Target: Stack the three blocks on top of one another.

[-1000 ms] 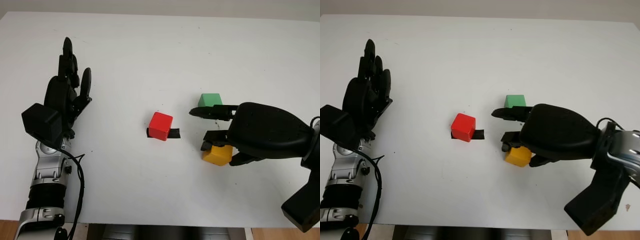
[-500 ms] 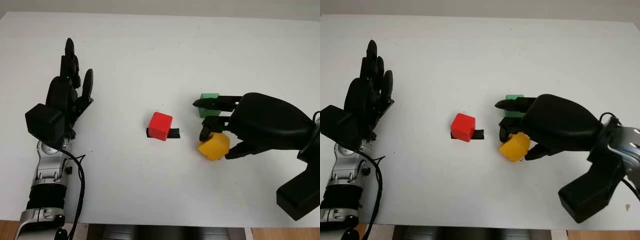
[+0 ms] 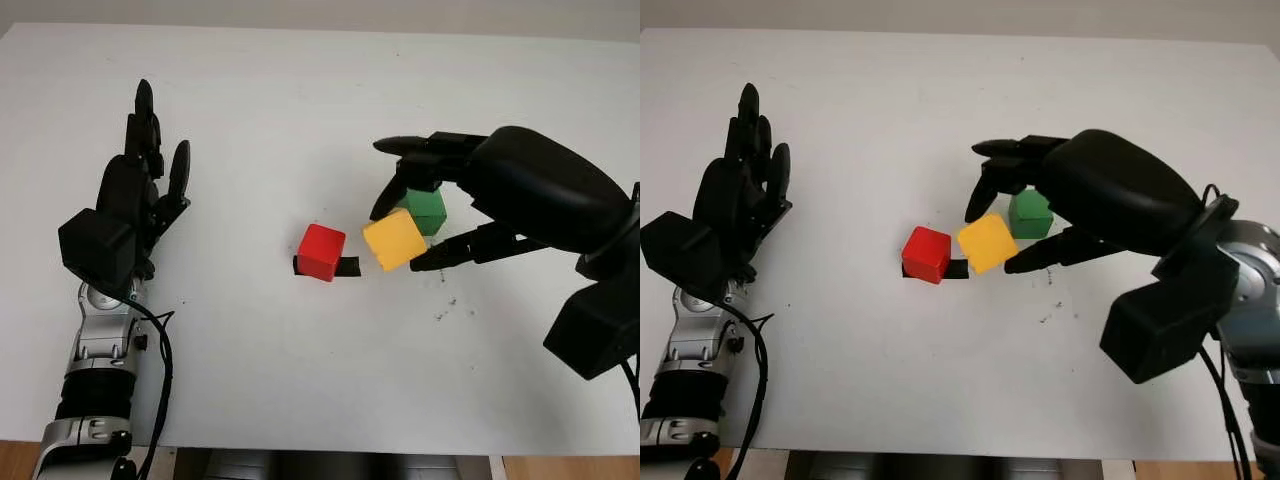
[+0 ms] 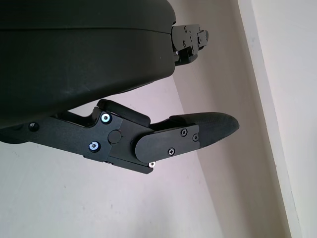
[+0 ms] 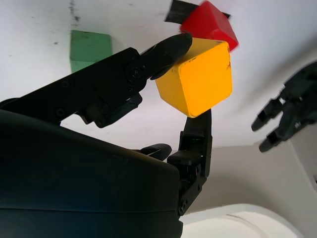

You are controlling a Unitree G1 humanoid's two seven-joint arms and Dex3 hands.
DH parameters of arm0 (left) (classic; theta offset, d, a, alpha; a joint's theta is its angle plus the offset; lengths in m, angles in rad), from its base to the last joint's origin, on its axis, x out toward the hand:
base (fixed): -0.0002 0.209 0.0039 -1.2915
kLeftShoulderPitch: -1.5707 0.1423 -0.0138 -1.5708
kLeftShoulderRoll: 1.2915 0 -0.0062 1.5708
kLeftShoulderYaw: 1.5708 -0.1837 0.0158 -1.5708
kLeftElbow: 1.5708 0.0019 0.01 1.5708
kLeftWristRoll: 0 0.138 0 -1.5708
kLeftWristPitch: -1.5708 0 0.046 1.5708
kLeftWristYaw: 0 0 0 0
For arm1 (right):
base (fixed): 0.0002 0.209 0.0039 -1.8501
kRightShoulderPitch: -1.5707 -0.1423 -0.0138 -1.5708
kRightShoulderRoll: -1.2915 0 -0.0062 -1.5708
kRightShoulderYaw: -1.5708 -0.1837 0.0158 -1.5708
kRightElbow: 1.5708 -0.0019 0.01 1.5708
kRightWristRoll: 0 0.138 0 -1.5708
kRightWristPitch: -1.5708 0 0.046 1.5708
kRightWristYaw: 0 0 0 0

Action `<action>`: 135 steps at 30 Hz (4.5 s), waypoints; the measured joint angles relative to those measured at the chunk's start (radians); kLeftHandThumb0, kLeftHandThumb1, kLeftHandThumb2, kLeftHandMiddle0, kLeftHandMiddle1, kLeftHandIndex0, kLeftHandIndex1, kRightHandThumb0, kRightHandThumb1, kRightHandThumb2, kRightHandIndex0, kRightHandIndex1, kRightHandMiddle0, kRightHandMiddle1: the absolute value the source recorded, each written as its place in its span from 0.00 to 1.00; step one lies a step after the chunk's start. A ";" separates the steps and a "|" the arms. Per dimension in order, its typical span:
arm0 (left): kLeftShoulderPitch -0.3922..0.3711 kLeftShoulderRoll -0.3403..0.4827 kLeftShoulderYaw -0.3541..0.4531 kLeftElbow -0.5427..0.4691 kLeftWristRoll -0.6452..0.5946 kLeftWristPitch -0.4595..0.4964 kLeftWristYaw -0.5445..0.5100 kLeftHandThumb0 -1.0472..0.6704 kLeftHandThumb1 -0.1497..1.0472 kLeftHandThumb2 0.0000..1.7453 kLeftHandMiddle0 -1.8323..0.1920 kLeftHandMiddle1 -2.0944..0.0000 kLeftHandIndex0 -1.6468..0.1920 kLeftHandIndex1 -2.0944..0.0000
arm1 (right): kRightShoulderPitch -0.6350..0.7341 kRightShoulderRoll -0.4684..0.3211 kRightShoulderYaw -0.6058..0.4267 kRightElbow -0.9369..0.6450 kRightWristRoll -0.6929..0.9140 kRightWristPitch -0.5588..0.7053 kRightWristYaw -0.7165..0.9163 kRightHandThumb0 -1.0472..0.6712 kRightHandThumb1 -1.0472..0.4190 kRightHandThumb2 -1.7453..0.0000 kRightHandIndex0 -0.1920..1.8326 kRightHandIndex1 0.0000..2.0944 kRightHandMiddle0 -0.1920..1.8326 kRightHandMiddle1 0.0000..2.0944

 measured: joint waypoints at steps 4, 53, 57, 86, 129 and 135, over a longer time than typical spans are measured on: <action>0.000 -0.001 -0.005 -0.002 0.002 0.003 0.001 0.25 1.00 0.35 0.99 0.98 0.98 0.98 | -0.013 0.061 0.005 0.003 0.033 0.060 -0.001 0.38 0.08 0.97 0.27 0.05 0.31 0.68; 0.016 -0.010 -0.013 -0.035 0.016 0.043 0.033 0.23 1.00 0.34 0.98 0.97 0.97 0.97 | 0.055 0.552 0.091 -0.124 0.293 0.850 -0.223 0.36 0.05 0.97 0.20 0.02 0.20 0.81; 0.016 -0.010 -0.013 -0.039 0.018 0.045 0.033 0.23 1.00 0.34 0.98 0.97 0.96 0.97 | 0.069 0.523 0.121 -0.113 0.239 0.779 -0.201 0.36 0.05 0.97 0.20 0.02 0.21 0.79; 0.017 -0.010 -0.013 -0.040 0.024 0.047 0.034 0.24 1.00 0.35 0.98 0.97 0.97 0.97 | 0.093 0.499 0.154 -0.006 0.059 0.577 -0.232 0.36 0.03 0.97 0.20 0.02 0.21 0.75; 0.023 -0.010 -0.012 -0.053 0.031 0.066 0.036 0.23 1.00 0.35 0.98 0.97 0.97 0.98 | 0.101 0.461 0.153 -0.051 -0.068 0.549 -0.208 0.40 0.05 0.97 0.22 0.03 0.21 0.80; 0.023 -0.010 -0.012 -0.053 0.030 0.065 0.035 0.23 1.00 0.34 0.98 0.97 0.97 0.98 | 0.101 0.461 0.153 -0.051 -0.069 0.549 -0.207 0.40 0.05 0.97 0.21 0.03 0.21 0.80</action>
